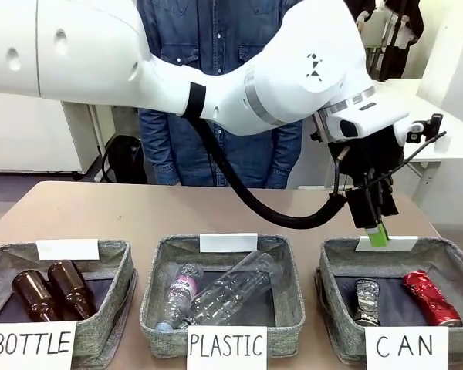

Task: Sort the can waste into the basket.
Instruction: Pick up the can waste from the table and place it in the right Fabric basket.

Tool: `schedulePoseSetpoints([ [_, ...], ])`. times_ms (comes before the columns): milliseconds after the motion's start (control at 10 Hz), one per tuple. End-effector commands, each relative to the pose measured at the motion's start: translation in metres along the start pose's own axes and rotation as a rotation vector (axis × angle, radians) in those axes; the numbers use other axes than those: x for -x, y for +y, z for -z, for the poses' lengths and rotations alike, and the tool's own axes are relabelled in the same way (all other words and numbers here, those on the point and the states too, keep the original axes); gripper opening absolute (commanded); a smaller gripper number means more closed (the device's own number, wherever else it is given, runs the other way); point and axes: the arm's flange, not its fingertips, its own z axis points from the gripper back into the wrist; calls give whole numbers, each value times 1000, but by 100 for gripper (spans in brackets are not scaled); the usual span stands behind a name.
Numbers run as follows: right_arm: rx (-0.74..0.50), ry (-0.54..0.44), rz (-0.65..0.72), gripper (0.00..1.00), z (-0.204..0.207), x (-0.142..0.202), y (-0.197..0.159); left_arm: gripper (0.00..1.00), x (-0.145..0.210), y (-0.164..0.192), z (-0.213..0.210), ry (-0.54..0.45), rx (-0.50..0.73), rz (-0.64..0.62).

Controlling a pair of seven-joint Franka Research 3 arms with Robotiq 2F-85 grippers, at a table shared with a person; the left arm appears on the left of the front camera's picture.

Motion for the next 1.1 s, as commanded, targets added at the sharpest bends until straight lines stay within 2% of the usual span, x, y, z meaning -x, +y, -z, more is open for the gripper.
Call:
schedulePoseSetpoints([
  [0,0,0,0,100,0,0,0,100,13,-22,-21,-37,29,-47],
  [100,-43,-38,-78,100,-5,12,14,100,27,-38,-44,-57,35,-95],
  [200,-25,-17,-136,100,11,7,23,100,51,-62,-73,-65,23,-166],
  [400,29,105,-175,100,68,-30,41,100,120,-131,-136,-59,-32,-406],
  [500,21,192,-223,100,108,-48,57,100,157,-161,-157,-117,-41,-521],
  [600,41,226,-234,100,148,-64,74,100,197,-189,-173,-161,-67,-678],
  [700,15,212,-190,100,198,-78,99,100,242,-219,-183,-261,19,-854],
  [800,7,215,-160,100,237,-83,120,100,277,-246,-187,-350,31,-989],
  [900,-32,216,-122,100,267,-85,139,100,305,-270,-188,-458,88,-1103],
  [1000,-114,206,-74,100,281,-88,155,100,331,-291,-185,-601,181,-1297],
])
